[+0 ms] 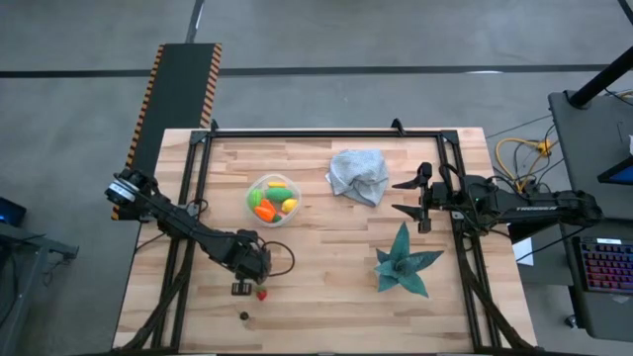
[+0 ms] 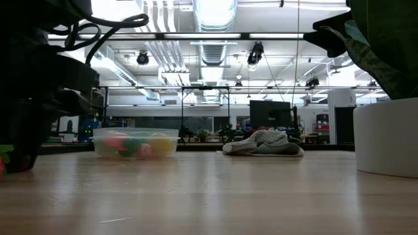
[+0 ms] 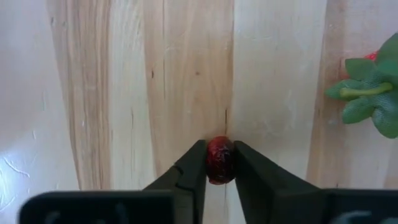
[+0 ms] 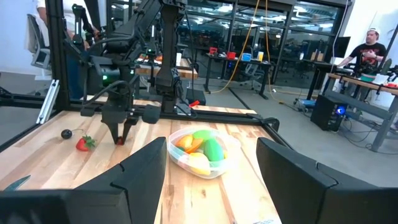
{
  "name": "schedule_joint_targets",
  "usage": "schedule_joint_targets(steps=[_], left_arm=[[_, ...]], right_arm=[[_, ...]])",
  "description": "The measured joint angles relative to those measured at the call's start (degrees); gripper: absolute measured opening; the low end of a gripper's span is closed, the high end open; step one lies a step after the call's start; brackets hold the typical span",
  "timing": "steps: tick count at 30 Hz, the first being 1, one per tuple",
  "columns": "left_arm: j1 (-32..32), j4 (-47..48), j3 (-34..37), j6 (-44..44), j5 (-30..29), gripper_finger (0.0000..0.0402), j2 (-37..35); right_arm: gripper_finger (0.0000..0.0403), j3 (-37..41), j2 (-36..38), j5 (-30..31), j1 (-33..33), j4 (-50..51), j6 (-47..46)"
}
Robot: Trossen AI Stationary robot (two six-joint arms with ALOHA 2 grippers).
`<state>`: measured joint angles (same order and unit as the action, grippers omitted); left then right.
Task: Pick and placing Produce into tupperware
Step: Put the red and black cherry into the transparent container
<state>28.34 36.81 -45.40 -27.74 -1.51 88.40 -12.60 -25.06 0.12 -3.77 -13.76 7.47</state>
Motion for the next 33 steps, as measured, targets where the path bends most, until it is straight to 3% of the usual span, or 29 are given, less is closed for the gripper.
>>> schedule_joint_targets(steps=[5,17,26,33], left_arm=[[0.0,0.0,-1.0,1.8,0.0,0.0026,0.1],[-1.3,0.0,-2.4,4.7,-0.9,0.0026,-0.1],[-4.1,0.8,-6.5,12.7,-7.4,0.0026,-0.2],[-8.3,8.5,-11.6,20.3,-12.6,0.0027,-0.4]], right_arm=[[0.0242,0.0,0.0,0.0,0.0,0.0,0.0],[0.0242,0.0,0.0,0.0,0.0,0.0,0.0],[0.0242,0.0,0.0,0.0,0.0,0.0,0.0],[0.0242,0.0,0.0,0.0,0.0,0.0,0.0]])
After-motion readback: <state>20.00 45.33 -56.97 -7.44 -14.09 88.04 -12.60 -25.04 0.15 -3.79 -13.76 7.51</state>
